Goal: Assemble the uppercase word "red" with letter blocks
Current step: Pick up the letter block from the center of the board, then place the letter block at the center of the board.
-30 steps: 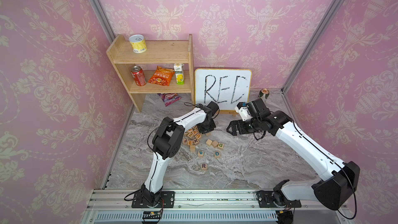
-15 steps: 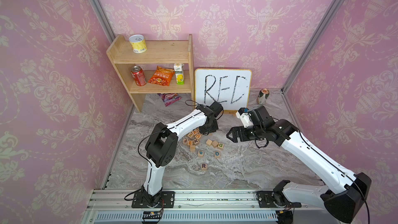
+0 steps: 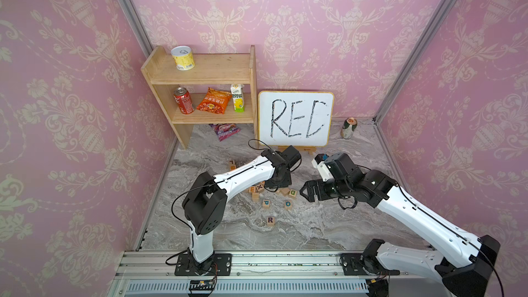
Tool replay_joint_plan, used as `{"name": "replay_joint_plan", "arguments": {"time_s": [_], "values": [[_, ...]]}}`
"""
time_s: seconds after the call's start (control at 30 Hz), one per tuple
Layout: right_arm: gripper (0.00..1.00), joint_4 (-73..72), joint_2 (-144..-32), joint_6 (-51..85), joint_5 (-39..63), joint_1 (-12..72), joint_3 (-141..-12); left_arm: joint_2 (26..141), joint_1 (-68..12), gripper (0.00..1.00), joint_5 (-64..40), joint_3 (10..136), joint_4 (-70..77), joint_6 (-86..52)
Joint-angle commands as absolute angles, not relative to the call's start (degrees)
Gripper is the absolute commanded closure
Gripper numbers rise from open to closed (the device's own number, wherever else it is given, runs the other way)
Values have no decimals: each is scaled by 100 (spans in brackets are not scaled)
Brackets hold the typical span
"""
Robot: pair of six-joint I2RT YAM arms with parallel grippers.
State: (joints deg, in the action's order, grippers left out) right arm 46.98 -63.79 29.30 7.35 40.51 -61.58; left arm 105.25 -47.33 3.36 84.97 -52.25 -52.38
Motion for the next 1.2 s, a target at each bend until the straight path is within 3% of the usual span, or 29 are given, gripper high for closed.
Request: {"name": "replay_joint_plan", "arguments": {"time_s": [0.0, 1.17], "values": [[0, 4798, -6175, 3227, 502, 4204, -5999, 10196, -4871, 87, 546, 8223, -5260, -5453], [0, 4978, -4854, 4644, -672, 5988, -4892, 9518, -6273, 87, 701, 6834, -4828, -6428]]}}
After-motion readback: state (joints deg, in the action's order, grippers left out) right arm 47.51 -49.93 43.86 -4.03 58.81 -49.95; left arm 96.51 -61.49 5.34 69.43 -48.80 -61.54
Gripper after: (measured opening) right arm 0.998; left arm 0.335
